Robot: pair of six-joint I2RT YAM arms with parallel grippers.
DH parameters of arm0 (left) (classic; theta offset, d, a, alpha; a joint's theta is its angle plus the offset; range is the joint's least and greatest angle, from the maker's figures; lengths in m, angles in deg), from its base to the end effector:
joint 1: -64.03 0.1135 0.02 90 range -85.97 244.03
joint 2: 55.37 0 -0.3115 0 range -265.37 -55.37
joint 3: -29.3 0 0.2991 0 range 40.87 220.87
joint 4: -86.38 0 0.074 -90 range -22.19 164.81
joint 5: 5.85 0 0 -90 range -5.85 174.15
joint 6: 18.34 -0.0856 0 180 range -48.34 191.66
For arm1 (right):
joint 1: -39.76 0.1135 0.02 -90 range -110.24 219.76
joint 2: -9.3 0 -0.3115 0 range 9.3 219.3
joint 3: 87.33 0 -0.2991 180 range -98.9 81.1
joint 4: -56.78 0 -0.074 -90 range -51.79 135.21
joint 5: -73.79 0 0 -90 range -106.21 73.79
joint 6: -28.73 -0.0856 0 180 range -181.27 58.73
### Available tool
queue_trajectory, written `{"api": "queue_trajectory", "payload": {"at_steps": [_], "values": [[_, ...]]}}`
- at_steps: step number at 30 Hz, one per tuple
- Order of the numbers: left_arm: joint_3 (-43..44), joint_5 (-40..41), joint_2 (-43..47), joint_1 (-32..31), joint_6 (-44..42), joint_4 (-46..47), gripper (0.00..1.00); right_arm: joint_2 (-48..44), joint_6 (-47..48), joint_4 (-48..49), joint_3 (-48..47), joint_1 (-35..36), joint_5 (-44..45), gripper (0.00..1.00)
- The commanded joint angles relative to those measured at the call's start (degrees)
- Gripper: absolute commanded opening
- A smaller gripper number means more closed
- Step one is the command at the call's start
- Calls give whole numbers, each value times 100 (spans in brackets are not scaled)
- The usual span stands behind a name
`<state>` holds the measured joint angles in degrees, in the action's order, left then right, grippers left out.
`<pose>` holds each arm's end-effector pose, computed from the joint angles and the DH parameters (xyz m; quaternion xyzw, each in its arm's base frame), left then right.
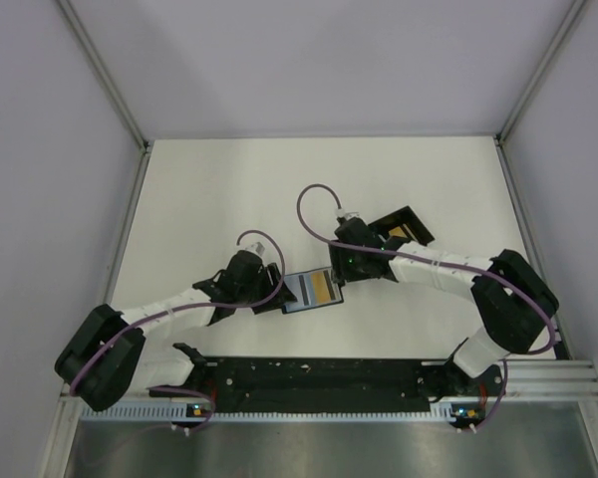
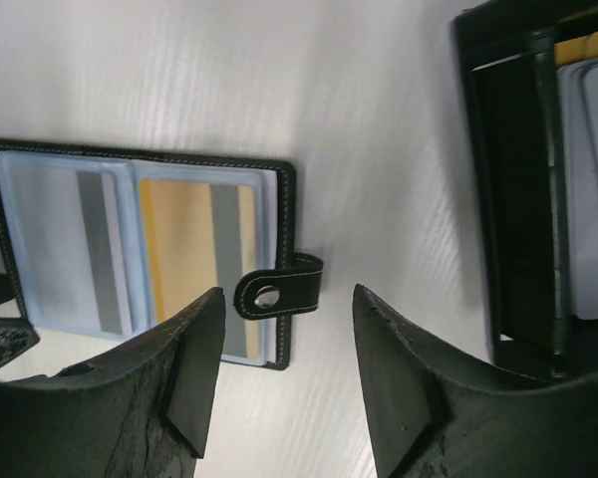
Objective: Put the credit cards into the card holder
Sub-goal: Close the card holder at the center of the board.
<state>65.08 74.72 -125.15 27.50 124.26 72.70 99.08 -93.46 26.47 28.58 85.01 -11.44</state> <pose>0.2062 -0.1702 0.1214 -0.1005 0.9244 -0.3071 0.2025 0.2708 0.2630 0.1633 -0.0966 0.9507 0.1517 0.2528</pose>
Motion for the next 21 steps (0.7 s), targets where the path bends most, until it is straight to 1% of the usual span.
{"api": "queue_trajectory", "payload": {"at_steps": [1,3,8,11,12,16,21], "values": [[-30,135,-124,-3,-145,-272,59,145,-34,-130,-286,18,744,52],[-30,135,-106,-3,-153,-272,59,172,1,-130,-312,19,753,47],[-48,152,-106,6,-127,-281,58,93,19,-174,-269,19,841,27],[-74,152,-89,6,-127,-281,58,-48,2,-182,-163,18,946,20],[-83,170,-89,6,-127,-281,58,-74,2,-182,-128,27,964,14],[-83,170,-89,-3,-162,-299,58,-31,72,-174,-31,19,929,1],[-92,187,-89,-3,-162,-308,58,31,46,89,232,-157,499,0]]}}
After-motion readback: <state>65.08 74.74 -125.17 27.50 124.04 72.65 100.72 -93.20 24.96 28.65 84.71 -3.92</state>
